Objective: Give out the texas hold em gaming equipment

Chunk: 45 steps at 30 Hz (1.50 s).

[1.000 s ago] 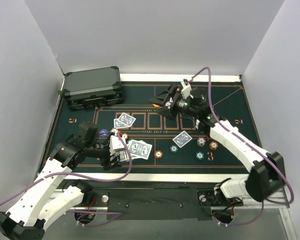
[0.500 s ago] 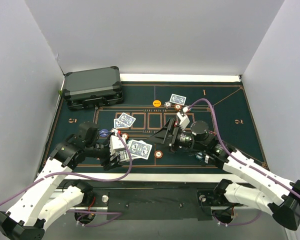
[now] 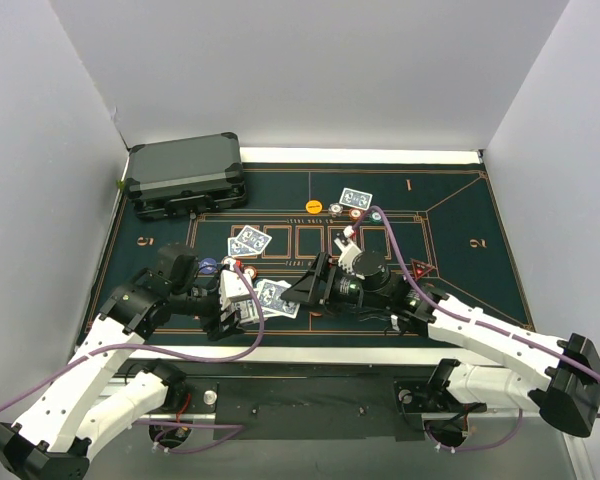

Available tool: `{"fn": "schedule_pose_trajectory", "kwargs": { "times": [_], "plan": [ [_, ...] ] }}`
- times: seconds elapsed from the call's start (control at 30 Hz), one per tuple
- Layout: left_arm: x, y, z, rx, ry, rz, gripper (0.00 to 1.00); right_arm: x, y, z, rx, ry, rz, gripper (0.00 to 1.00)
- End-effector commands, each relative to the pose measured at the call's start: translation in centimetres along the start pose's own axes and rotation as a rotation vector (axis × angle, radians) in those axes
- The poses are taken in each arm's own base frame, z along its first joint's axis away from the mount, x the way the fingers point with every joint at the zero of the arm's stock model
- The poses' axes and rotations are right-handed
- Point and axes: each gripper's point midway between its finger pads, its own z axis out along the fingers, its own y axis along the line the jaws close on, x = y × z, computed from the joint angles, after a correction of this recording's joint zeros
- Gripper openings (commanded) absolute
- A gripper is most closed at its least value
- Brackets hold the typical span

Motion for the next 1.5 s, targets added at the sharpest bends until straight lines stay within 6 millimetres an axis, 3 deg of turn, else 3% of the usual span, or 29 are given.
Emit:
{"fn": "schedule_pose_trajectory", "kwargs": {
  "times": [0.0,0.47,0.8,1.13,1.47],
  "plan": [
    [-2.7,0.5,-0.6,-0.016,-0.077,0.061,0.0,-1.5,2.7,-0.6,-0.071,-0.068,-0.02,0.61],
    [-2.5,0.5,-0.6,-0.016,-0.072,0.061,0.0,-1.6,3.1,-2.1,-0.071,-0.085,-0.031,0.19],
    [-2.4,0.4,-0.7,-0.021,-0.071,0.066,0.0,-1.6,3.1,-2.5,-0.066,-0.086,-0.03,0.0],
    [-2.2,0.4,-0.6,-0.019,-0.068,0.068,0.0,-1.7,3.8,-3.2,-0.078,-0.087,-0.054,0.0],
    [-2.2,0.4,-0.6,-0.02,-0.069,0.069,0.0,-2.0,6.1,-4.2,-0.154,-0.092,-0.056,0.0]
  ]
}}
